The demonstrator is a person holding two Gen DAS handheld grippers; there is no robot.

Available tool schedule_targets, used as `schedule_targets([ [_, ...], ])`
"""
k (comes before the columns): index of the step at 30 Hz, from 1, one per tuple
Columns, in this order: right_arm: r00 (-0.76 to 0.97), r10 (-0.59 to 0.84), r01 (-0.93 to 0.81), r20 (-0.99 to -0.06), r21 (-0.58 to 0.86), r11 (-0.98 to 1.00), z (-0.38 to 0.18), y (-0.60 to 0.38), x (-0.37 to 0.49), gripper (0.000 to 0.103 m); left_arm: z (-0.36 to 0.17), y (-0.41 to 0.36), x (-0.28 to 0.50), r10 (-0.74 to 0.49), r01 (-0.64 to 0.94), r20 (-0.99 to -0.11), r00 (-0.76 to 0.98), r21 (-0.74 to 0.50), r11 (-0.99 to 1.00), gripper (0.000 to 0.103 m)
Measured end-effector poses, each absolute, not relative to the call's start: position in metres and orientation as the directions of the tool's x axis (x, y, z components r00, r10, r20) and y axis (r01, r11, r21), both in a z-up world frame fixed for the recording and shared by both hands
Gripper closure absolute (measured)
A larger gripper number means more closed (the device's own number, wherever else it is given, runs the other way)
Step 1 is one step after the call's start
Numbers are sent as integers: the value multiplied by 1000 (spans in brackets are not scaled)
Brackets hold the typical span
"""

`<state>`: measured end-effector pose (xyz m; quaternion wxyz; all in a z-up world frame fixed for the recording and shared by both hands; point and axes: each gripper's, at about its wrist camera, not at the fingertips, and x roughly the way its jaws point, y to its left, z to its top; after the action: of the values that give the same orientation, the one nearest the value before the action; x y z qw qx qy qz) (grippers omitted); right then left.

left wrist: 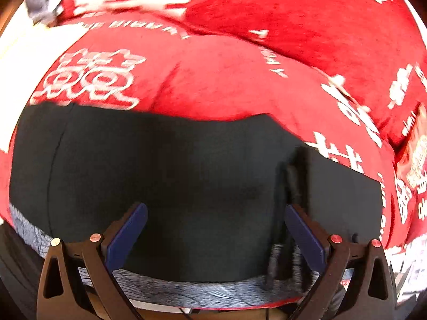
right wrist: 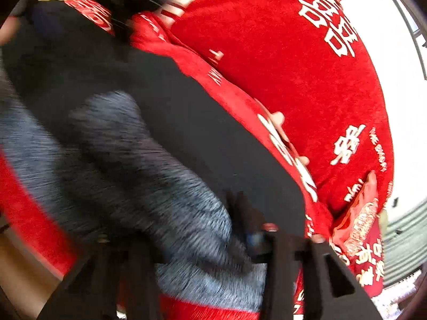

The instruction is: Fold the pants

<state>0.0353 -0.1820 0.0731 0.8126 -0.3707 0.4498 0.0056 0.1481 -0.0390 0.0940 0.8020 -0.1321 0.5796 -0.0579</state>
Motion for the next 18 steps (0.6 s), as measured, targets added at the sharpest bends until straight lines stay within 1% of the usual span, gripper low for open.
schedule_targets([
  [2, 595, -271, -375, -757, -559, 740, 87, -182, 21, 45, 101, -50, 150, -250, -6, -909, 332, -267, 964, 0],
  [5, 545, -140, -385, -827, -395, 834, 111, -204, 3, 41, 106, -70, 145, -232, 78, -908, 350, -218, 973, 0],
  [6, 533, -96, -355, -841, -325, 876, 122, -219, 2, 40, 105, -76, 143, -223, 98, -911, 346, -201, 975, 0],
  [7, 532, -61, -290, -844, -250, 924, 135, -242, 4, 38, 103, -80, 142, -212, 108, -916, 342, -186, 977, 0],
  [9, 540, -38, -181, -841, -160, 970, 145, -274, 11, 32, 93, -90, 137, -159, 139, -934, 320, -120, 983, 0],
  [10, 541, -32, -113, -840, -110, 988, 146, -294, 16, 32, 90, -93, 135, -145, 151, -939, 313, -101, 983, 0],
  [11, 524, -32, -51, -851, -69, 996, 140, -313, 21, 32, 86, -95, 130, -139, 166, -940, 312, -90, 982, 0],
  [13, 438, 1, -3, -899, -1, 1000, 117, -333, 29, 32, 84, -94, 122, -138, 174, -939, 314, -86, 981, 0],
  [15, 357, 26, 10, -934, 32, 999, 91, -340, 30, 32, 81, -91, 118, -149, 181, -942, 299, -98, 979, 0],
  [16, 325, 16, 6, -946, 20, 1000, 81, -340, 30, 32, 79, -90, 116, -157, 182, -943, 293, -106, 978, 0],
  [18, 342, -16, -7, -940, -19, 1000, 87, -332, 28, 32, 78, -87, 114, -171, 180, -940, 294, -122, 976, 0],
])
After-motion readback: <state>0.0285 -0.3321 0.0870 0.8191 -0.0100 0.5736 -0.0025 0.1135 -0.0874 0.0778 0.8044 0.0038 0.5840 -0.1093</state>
